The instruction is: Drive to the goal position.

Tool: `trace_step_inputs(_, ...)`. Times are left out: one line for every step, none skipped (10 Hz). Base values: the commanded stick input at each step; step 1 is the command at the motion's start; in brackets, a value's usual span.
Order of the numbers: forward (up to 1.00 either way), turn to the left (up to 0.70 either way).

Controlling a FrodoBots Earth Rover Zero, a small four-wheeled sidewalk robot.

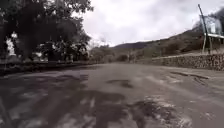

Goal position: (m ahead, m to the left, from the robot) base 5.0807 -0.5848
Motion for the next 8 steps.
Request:
trace_step_inputs(0.7, 0.0)
trace_step_inputs(0.7, 0.0)
trace_step_inputs(0.7, 0.0)
trace_step_inputs(0.7, 0.0)
trace_step_inputs(0.7, 0.0)
trace_step_inputs(0.7, 0.0)
trace_step_inputs(0.7, 0.0)
trace_step_inputs(0.7, 0.0)
